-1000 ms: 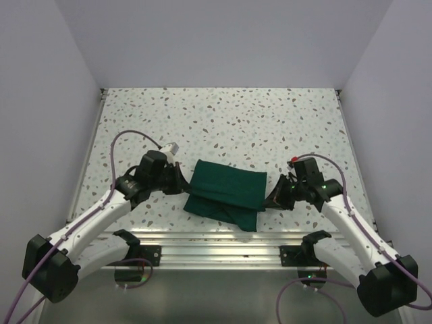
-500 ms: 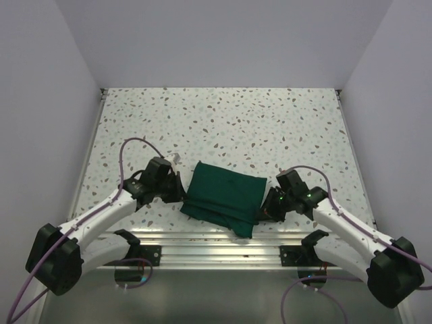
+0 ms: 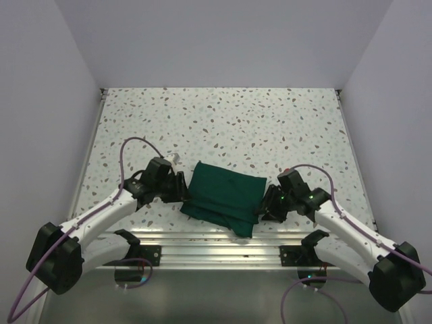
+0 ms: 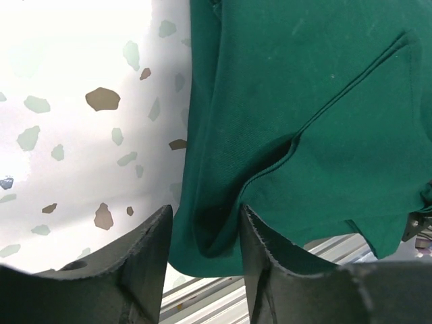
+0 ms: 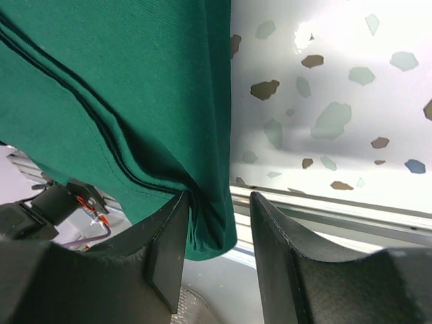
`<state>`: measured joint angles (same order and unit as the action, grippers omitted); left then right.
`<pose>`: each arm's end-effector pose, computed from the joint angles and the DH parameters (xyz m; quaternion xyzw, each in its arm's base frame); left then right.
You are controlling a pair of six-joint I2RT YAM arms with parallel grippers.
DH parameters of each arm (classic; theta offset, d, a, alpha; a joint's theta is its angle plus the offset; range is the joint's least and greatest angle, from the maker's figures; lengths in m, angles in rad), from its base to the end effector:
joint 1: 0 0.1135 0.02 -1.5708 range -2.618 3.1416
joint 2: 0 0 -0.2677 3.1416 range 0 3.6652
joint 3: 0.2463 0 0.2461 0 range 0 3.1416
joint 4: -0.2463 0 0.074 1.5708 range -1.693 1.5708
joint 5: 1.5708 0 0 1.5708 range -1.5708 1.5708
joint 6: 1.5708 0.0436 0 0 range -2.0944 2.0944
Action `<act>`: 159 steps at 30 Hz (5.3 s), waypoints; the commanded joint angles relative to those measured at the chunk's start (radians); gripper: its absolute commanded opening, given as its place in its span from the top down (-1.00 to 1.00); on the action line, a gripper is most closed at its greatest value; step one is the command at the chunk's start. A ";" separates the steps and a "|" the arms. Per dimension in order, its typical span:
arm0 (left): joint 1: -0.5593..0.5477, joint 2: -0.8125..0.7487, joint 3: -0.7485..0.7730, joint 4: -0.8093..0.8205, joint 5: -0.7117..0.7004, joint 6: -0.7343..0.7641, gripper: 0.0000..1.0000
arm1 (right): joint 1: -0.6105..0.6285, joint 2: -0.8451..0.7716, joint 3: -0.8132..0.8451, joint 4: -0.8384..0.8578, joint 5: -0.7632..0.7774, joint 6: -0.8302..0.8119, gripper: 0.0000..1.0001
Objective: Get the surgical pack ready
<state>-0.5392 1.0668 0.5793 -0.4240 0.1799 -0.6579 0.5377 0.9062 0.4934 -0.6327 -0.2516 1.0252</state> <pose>0.1687 -0.1101 0.1967 -0.0269 0.9424 -0.2519 0.2185 0.1283 0.0892 0.1829 0.1996 0.9376 0.2674 0.0975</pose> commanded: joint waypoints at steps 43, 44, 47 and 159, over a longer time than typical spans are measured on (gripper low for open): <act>0.085 0.763 0.591 0.272 -0.134 -0.043 1.00 | -0.251 1.168 1.180 0.044 0.002 -0.445 0.55; 0.088 0.763 0.609 0.269 -0.134 -0.037 1.00 | -0.251 1.183 1.195 0.041 0.000 -0.444 0.44; 0.090 0.734 0.629 0.242 -0.151 -0.014 0.58 | -0.252 1.185 1.240 0.018 -0.005 -0.436 0.11; 0.140 0.403 0.418 0.145 0.049 0.004 -0.04 | -0.242 1.191 1.291 0.238 -0.569 -0.591 1.00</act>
<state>-0.3996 1.4788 0.9833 -0.3153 0.2214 -0.6613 0.2955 2.2189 1.8080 -0.4828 -0.7517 0.3637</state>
